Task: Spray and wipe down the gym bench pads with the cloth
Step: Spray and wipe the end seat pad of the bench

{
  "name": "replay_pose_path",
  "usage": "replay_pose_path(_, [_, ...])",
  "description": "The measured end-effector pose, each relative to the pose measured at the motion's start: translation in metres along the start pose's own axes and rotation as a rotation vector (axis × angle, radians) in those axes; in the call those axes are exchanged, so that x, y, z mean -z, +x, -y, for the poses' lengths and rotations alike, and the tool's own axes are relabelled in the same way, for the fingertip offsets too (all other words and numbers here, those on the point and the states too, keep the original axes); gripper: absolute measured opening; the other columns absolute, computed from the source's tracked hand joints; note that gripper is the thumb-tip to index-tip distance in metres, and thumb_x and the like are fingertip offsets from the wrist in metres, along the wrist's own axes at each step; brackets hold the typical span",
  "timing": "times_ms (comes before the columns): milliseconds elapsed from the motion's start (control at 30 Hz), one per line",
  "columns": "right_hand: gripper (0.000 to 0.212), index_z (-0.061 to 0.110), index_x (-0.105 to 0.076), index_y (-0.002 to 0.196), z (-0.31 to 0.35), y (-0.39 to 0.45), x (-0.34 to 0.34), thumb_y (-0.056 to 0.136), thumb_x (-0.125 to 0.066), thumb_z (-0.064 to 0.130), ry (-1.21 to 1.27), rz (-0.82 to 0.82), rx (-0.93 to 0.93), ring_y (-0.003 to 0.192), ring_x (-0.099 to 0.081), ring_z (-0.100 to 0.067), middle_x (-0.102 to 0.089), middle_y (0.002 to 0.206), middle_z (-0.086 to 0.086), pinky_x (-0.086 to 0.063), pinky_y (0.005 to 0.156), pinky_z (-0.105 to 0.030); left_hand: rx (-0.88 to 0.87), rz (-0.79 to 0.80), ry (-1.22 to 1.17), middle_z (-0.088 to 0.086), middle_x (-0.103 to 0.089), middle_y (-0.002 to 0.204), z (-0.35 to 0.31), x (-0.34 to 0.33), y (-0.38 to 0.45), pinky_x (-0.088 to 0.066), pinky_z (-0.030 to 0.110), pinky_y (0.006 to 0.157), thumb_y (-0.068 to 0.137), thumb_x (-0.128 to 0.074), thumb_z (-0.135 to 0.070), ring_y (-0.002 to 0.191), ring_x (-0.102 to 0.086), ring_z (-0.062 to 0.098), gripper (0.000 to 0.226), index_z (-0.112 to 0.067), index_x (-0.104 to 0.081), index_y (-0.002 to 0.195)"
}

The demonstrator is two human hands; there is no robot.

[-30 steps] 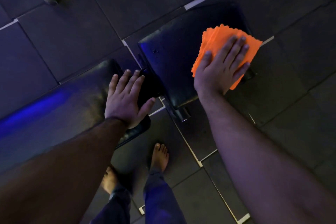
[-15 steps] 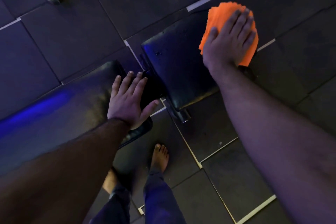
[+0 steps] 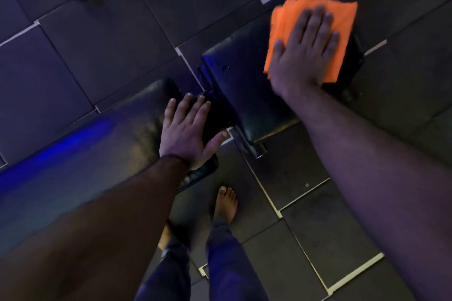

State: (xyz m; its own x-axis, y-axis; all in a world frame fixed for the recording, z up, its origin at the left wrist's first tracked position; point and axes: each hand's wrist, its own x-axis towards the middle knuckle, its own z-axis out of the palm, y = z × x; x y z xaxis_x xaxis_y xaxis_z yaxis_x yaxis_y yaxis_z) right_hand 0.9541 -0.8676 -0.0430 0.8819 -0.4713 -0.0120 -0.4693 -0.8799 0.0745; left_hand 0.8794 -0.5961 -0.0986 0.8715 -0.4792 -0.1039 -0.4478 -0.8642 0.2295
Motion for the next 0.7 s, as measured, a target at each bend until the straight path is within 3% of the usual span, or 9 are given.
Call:
replay_pose_path(133, [0.082,0.003,-0.003,0.169,0.008,-0.053,-0.005,0.108,-0.032,0.048,-0.040,0.065,0.217,0.166,-0.001,-0.038,0.000,0.178,-0.021,-0.003,0.133,-0.059,-0.003,0.002,0.021,0.006,-0.051,0.166,0.000,-0.001,0.002,-0.006,0.057,0.135,0.101,-0.031,-0.079,0.162,-0.028,0.034,0.089,-0.013,-0.051,0.158])
replay_pose_path(300, [0.077,0.003,-0.016,0.168,0.038,0.004,-0.002,0.107,-0.030,0.048,-0.065,0.011,0.287,0.165,-0.014,-0.037,-0.018,0.177,-0.020,-0.011,0.132,-0.060,-0.011,-0.028,0.034,0.006,-0.052,0.165,0.004,-0.008,0.001,-0.005,0.055,0.135,0.101,-0.026,-0.082,0.161,-0.030,0.034,0.091,-0.015,-0.051,0.156])
replay_pose_path(467, [0.074,0.007,-0.018,0.169,0.023,-0.016,-0.003,0.109,-0.033,0.046,-0.012,-0.020,0.329,0.165,-0.015,-0.034,-0.018,0.177,-0.016,-0.013,0.132,-0.057,-0.006,-0.010,0.033,0.006,-0.051,0.166,0.003,-0.005,0.000,-0.004,0.055,0.135,0.100,-0.036,-0.079,0.162,-0.029,0.034,0.088,-0.014,-0.051,0.158])
replay_pose_path(600, [0.075,0.011,-0.011,0.171,-0.011,-0.053,-0.008,0.109,-0.032,0.048,-0.025,-0.006,0.266,0.166,-0.008,-0.032,-0.010,0.179,-0.012,-0.008,0.133,-0.057,0.004,-0.010,0.019,0.006,-0.052,0.166,0.001,-0.001,0.000,-0.003,0.056,0.135,0.100,-0.040,-0.077,0.163,-0.028,0.033,0.087,-0.013,-0.051,0.158])
replay_pose_path(700, [0.075,0.010,-0.012,0.170,0.009,-0.034,-0.005,0.109,-0.033,0.047,-0.028,0.019,0.201,0.166,-0.008,-0.036,-0.011,0.179,-0.014,-0.008,0.132,-0.060,0.006,-0.032,0.016,0.006,-0.053,0.165,0.001,-0.003,-0.001,-0.004,0.055,0.135,0.099,-0.040,-0.077,0.162,-0.030,0.034,0.087,-0.014,-0.052,0.157])
